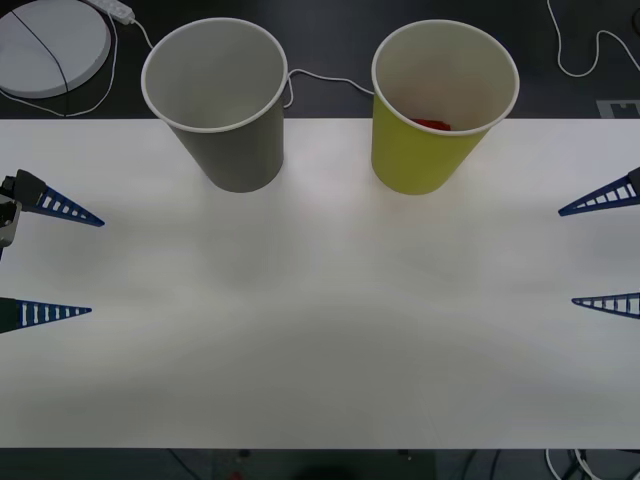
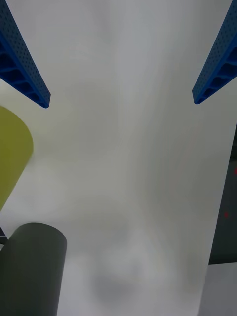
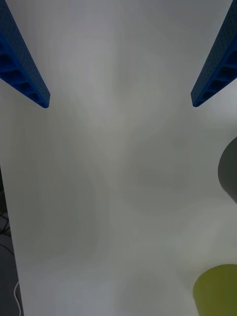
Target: Put the can into the green bin and the plastic bottle into the gray bin
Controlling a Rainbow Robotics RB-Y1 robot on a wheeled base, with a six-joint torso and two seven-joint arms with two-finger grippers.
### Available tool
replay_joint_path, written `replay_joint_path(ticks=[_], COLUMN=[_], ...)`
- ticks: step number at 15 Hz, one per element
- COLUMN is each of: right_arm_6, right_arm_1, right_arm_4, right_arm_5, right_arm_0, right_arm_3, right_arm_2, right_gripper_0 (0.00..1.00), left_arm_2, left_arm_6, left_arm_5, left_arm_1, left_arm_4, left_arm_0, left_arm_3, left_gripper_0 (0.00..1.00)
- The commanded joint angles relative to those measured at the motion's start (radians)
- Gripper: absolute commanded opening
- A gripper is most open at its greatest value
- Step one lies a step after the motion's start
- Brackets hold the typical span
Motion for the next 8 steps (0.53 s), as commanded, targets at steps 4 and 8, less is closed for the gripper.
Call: replay_joint_path(ticks=[4,8], right_arm_6=[0.024,0.024], right_arm_1=[0.014,0.014], right_arm_4=[0.002,0.002], right_arm_5=[0.000,0.000], right_arm_0=[0.001,0.001], right_arm_3=[0.000,0.000], right_arm_2=[0.000,0.000], right_gripper_0=[1.00,1.00], left_arm_2=[0.000,0.000], left_arm_6=[0.000,0.000], left_arm_5=[0.000,0.000], left_arm_1=[0.000,0.000], left_arm_4=[0.000,0.000], left_arm_0=[0.000,0.000], left_arm_3=[0.000,0.000], left_gripper_0=[1.00,1.00])
